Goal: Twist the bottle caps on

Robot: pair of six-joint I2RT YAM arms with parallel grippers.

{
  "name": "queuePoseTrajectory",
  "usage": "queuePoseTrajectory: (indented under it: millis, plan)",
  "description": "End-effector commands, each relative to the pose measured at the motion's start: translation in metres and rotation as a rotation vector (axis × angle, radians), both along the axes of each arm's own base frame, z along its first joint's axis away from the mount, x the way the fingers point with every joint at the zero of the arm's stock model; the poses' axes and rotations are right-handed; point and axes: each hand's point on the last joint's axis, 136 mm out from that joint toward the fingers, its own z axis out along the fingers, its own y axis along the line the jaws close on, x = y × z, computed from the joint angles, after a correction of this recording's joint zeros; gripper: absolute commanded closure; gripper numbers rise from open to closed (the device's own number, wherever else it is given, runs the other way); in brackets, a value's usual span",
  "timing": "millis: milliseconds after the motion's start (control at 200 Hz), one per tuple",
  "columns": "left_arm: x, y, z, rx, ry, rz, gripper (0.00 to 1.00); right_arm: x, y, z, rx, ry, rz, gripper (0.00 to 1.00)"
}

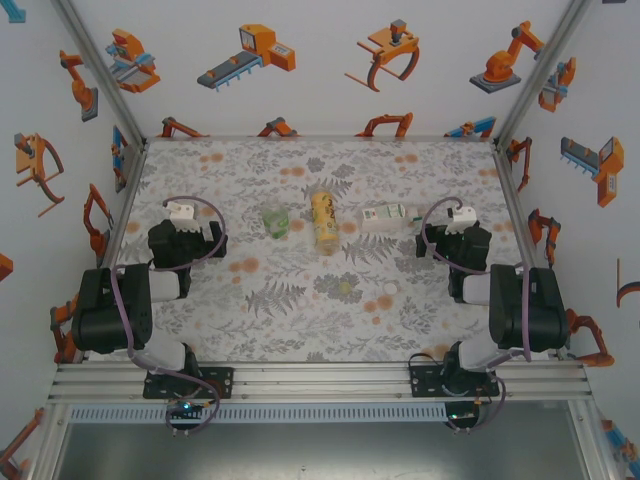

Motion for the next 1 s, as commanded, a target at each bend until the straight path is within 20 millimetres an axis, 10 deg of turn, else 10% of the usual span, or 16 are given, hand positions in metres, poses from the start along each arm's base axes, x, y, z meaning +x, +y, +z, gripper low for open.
queuePoseTrajectory:
  millis: [0,180,290,611,996]
  plan:
    - [0.000,-0.002,0.006,-0.003,-0.029,-0.015,0.03,0.005,0.001,0.006,-0.008,-0.019,0.018,0.01]
    - [0.000,-0.002,0.006,-0.004,-0.026,-0.014,0.03,0.006,0.000,0.006,-0.009,-0.019,0.012,0.01]
    - [0.000,-0.002,0.006,-0.004,-0.028,-0.015,0.03,0.010,-0.036,0.002,-0.003,0.021,-0.210,0.01]
    - [0.003,0.005,0.007,0.000,-0.021,0.034,0.03,0.007,-0.032,0.008,-0.004,-0.007,-0.184,0.01]
    - [-0.007,0.035,0.069,0.094,0.008,0.351,0.03,-0.003,-0.040,0.040,0.009,0.022,-0.251,0.07]
